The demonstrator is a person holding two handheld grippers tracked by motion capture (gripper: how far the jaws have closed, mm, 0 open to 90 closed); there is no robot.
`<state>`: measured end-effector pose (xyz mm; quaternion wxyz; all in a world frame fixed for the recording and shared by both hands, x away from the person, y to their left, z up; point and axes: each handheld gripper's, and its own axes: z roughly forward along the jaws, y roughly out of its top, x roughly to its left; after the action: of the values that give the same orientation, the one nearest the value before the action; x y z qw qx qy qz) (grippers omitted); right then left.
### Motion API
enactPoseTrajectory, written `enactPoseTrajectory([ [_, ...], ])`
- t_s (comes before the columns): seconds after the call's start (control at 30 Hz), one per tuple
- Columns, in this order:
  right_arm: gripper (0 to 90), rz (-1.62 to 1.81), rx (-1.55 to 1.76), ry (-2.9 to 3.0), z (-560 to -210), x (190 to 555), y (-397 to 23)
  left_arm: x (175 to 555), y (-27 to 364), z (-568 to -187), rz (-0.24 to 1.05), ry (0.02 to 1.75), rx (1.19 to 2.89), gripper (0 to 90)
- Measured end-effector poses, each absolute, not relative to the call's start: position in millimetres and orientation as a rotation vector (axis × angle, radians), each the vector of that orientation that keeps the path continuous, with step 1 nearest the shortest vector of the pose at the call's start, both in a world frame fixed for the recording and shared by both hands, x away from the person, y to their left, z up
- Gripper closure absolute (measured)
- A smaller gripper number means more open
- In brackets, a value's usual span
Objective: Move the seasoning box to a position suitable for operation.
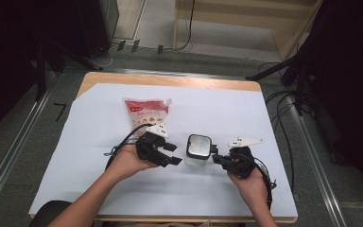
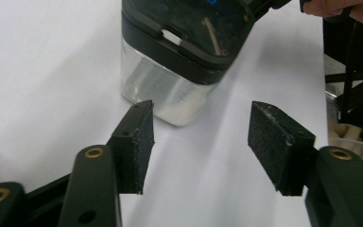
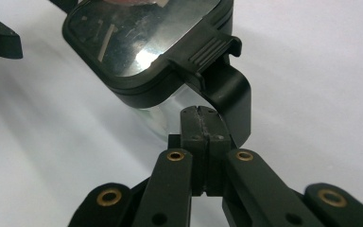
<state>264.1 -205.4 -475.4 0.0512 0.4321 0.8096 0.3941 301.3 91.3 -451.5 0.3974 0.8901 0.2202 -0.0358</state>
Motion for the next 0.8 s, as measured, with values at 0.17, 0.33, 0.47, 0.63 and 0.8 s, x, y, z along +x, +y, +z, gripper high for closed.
enactPoseTrajectory([
  [0.17,90.0,1.181,1.3,2.471,-475,269,-207,307,85,-452,-0.039,0.514,2.253,36.2],
  [0.33,90.0,1.158,1.299,2.482,-476,277,-211,313,75,-449,-0.048,0.488,2.252,26.8],
  [0.47,90.0,1.142,1.265,2.491,-475,280,-211,321,69,-452,-0.092,0.488,2.246,21.9],
  [0.63,90.0,1.152,1.276,2.495,-475,288,-214,328,63,-454,-0.118,0.492,2.251,20.6],
  [0.8,90.0,1.177,1.289,2.484,-466,290,-223,335,58,-458,-0.169,0.481,2.221,13.2],
])
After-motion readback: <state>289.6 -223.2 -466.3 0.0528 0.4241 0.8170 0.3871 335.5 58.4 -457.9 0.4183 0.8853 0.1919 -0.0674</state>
